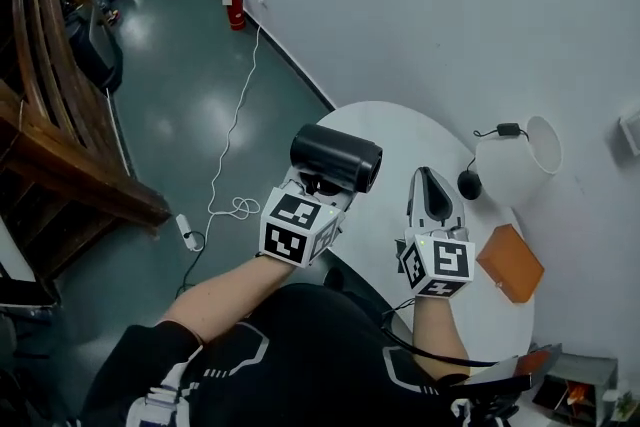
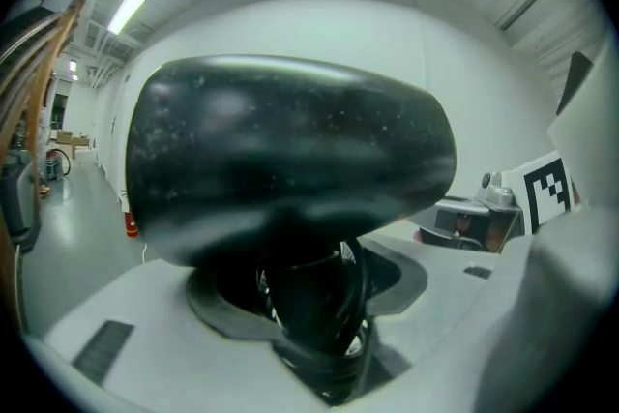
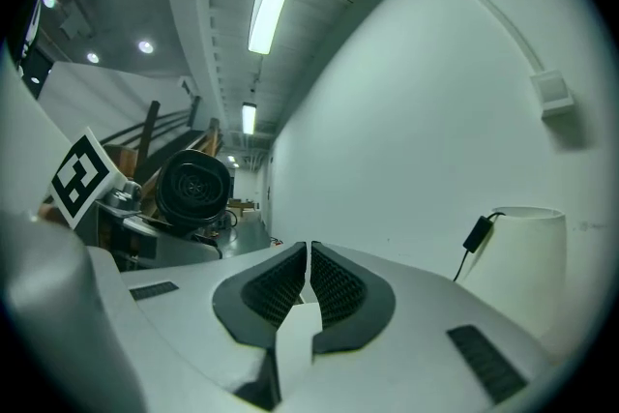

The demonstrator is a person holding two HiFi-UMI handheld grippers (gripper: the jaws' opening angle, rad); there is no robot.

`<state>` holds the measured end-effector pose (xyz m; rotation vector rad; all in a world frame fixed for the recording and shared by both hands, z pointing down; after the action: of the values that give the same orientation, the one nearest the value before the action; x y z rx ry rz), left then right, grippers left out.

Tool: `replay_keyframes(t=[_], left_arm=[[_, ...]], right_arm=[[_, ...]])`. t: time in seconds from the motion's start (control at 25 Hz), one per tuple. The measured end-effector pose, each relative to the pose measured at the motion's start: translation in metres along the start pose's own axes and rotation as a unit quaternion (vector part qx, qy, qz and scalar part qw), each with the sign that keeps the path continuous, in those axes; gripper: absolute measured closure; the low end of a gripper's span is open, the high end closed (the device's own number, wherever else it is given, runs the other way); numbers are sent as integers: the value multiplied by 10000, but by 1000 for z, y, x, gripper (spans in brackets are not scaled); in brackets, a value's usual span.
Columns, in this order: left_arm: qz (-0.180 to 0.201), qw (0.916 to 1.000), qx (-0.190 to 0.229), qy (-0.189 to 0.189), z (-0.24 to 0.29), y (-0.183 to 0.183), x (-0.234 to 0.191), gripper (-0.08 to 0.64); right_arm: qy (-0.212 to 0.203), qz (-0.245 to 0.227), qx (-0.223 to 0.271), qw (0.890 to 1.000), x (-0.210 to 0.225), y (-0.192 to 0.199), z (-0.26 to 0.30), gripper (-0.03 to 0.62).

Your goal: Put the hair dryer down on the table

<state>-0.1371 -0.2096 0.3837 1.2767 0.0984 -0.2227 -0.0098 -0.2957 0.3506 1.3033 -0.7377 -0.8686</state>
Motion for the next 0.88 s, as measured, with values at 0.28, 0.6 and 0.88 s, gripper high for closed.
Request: replay_keyframes(t=[0.28,0.6,0.88], left_arm=[[-439,9972,-159,-583,17,14,-19,331],[-1199,9855,-447,-1112,39,42,-40,331],[-1916,9657,-781,-1570,64,76,-59,331]], right_arm=[[-507,-14,-113,9987,12,11,42,565],[-894,-54,-219,9957,21,27,82,565],[-1340,58,-376,9903,24,49,114,565]])
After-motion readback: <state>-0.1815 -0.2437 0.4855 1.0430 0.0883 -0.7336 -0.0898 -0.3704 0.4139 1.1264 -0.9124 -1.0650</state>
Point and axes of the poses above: the fingertips, and each gripper's own axes: z forward along the fingers, x to its right, y out of its underside, the point moved 4 cm from there along -z, backward along the fingers, and after that the axes turned 1 degree about z, right-handed, at the moved point
